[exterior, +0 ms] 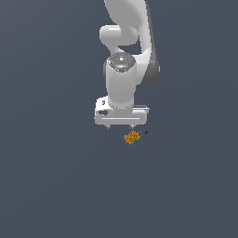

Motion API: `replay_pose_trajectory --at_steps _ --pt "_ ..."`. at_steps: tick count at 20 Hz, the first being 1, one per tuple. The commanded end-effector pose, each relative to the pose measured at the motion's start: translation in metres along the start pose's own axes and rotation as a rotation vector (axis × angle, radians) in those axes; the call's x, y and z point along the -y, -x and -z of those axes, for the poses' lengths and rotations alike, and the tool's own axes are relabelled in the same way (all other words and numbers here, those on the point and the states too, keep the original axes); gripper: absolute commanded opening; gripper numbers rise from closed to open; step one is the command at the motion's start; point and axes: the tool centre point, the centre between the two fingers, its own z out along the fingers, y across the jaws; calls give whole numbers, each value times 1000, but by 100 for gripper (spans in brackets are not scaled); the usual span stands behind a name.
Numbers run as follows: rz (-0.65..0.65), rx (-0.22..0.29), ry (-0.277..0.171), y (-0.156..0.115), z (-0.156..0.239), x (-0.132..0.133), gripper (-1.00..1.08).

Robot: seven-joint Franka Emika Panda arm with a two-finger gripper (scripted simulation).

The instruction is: Pick up the object and move it to a goal position.

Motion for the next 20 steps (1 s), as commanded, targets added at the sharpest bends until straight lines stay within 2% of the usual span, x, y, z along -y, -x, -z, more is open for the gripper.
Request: replay_pose_trajectory --at_steps 1,10,20 --pt "0 0 0 0 0 0 100" --pt "-81 36 -9 10 -15 -25 100" --pt "-112 34 -9 11 -19 -20 100"
